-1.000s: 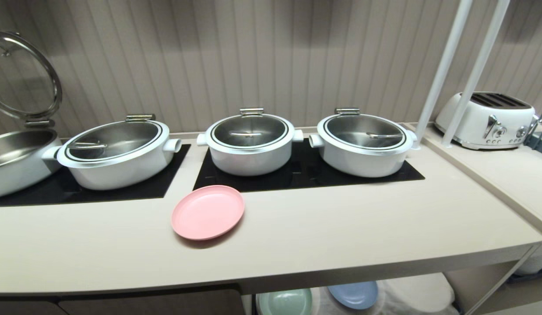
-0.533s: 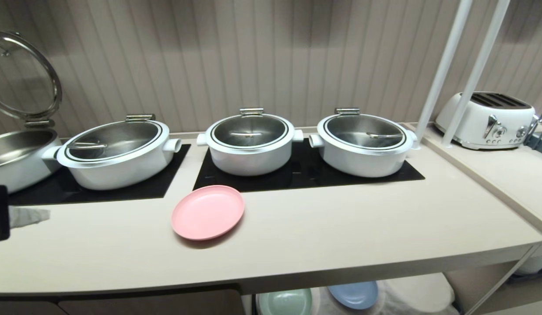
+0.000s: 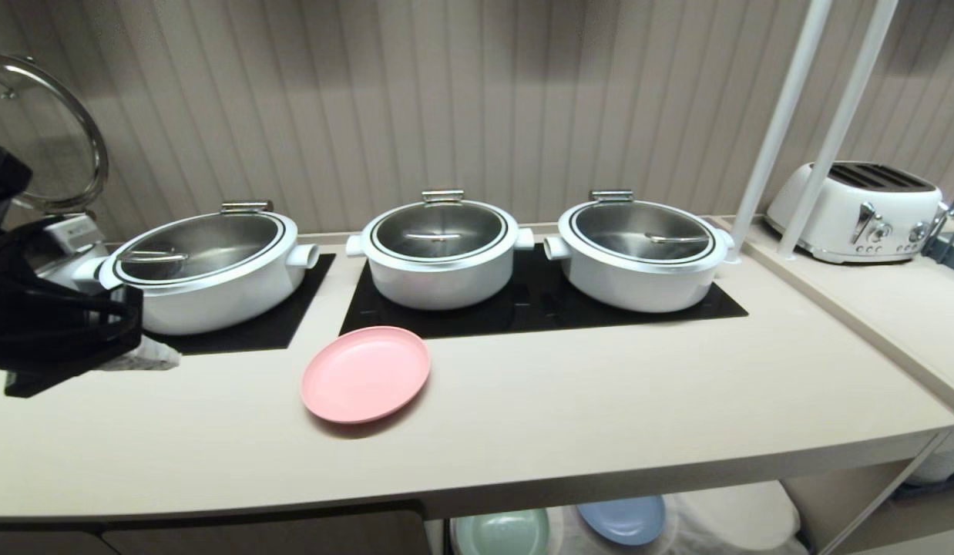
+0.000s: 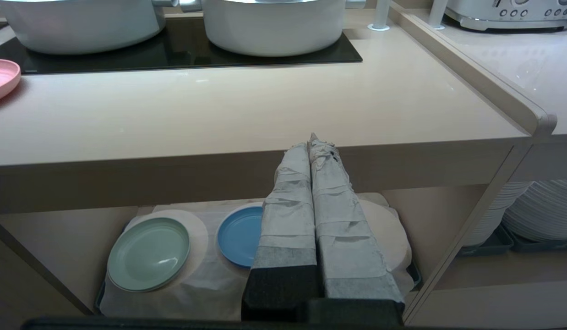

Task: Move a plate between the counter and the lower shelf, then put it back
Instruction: Pick up the plate

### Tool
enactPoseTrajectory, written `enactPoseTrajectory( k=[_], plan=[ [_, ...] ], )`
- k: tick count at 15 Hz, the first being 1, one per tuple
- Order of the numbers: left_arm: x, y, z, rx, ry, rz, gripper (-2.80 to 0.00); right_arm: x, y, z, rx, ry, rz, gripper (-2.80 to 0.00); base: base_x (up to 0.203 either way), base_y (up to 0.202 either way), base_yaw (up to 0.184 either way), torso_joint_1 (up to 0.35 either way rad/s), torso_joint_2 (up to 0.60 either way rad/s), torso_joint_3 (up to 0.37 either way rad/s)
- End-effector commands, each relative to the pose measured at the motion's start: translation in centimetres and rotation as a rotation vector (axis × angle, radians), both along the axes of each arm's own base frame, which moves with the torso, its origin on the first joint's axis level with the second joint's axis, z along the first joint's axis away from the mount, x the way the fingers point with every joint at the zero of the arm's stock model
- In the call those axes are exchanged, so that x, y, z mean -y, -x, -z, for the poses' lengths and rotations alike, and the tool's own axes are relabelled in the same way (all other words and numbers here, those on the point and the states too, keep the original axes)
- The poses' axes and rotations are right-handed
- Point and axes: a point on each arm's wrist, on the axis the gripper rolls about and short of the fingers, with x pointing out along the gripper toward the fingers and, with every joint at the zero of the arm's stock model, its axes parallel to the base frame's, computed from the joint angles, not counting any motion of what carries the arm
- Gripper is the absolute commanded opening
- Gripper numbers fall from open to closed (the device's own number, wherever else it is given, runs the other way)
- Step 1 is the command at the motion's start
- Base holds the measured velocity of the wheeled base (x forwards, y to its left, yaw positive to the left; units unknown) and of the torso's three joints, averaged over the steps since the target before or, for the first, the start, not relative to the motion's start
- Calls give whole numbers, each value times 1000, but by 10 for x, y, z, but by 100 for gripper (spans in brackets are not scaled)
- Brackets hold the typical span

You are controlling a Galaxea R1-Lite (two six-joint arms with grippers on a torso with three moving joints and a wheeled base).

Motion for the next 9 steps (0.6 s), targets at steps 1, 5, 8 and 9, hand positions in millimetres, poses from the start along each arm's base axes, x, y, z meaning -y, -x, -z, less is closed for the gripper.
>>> enactPoseTrajectory(
  k=[1, 5, 8, 9],
  plan=[
    [-4, -28, 20, -86, 19, 13, -280, 0, 0, 0, 0, 0, 1, -280, 0, 0, 0, 0, 0, 0],
    [-5, -59, 46, -113, -30, 125, -280, 0, 0, 0, 0, 0, 0, -280, 0, 0, 0, 0, 0, 0],
    [-1, -84, 62, -85, -47, 160, -280, 0, 0, 0, 0, 0, 0, -280, 0, 0, 0, 0, 0, 0],
    [1, -89, 67, -88, -49, 167, -280, 0, 0, 0, 0, 0, 0, -280, 0, 0, 0, 0, 0, 0]
  ],
)
